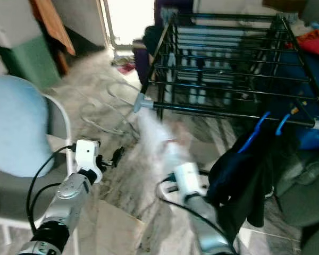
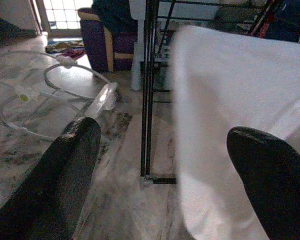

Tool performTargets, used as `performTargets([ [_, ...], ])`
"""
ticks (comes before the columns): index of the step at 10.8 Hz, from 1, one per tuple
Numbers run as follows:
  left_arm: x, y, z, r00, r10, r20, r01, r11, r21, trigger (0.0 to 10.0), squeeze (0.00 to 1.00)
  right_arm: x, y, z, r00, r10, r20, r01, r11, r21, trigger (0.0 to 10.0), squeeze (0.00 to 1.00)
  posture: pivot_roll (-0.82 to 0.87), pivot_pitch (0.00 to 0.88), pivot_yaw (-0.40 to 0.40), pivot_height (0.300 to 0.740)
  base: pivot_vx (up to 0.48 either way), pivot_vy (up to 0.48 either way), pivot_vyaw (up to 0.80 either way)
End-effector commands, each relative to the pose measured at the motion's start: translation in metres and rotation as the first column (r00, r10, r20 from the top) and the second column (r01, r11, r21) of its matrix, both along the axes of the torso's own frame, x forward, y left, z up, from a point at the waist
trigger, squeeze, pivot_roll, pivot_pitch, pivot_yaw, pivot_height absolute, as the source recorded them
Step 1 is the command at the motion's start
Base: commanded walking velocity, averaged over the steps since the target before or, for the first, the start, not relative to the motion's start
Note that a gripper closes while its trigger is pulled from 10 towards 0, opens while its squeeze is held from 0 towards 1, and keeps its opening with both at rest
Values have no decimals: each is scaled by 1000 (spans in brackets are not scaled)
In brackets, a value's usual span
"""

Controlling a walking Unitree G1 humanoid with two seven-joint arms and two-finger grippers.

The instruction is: Hang hanger

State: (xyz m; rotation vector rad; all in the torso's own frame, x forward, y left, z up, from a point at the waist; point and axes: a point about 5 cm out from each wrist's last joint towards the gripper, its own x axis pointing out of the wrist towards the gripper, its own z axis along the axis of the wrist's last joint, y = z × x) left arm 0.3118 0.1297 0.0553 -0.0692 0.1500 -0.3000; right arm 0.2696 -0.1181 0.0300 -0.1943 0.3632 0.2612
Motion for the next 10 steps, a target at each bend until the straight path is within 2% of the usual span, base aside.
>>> performTargets([
  [1, 1, -3, 1, 1000, -10, -4, 10, 1000, 10, 10000, 0, 12, 3, 18, 997, 8, 71, -9, 1000, 6, 10000, 0, -179, 0, 36, 740, 0, 0, 0],
  [4, -1, -3, 0, 1000, -21, -7, 21, 1000, 13, 10000, 0, 33, -5, 39, 985, -109, 130, 103, 993, 55, 10000, 0, -168, 0, 38, 740, 0, 0, 0],
  [6, -4, -3, -1, 999, -41, -15, 41, 999, 8, 10000, 0, 51, -2, 47, 985, -101, 138, 97, 995, 35, 10000, 0, -156, 1, 40, 740, 0, 0, 0],
  [7, -4, -4, -1, 999, -43, -15, 43, 999, 9, 10000, 0, 57, 2, 50, 987, -93, 132, 89, 995, 42, 10000, 0, -155, 2, 41, 740, 0, 0, 0],
  [8, -5, -3, -2, 999, -46, -18, 47, 999, 13, 10000, 0, 71, 20, 59, 991, -57, 118, 50, 997, 56, 10000, 0, -150, 7, 41, 740, 0, 0, 0],
  [10, -8, -3, -3, 998, -60, -29, 60, 998, 1, 10000, 0, 80, 36, 56, 997, -52, 50, 50, 998, 50, 10000, 0, -122, 13, 36, 740, 0, 0, 0],
])
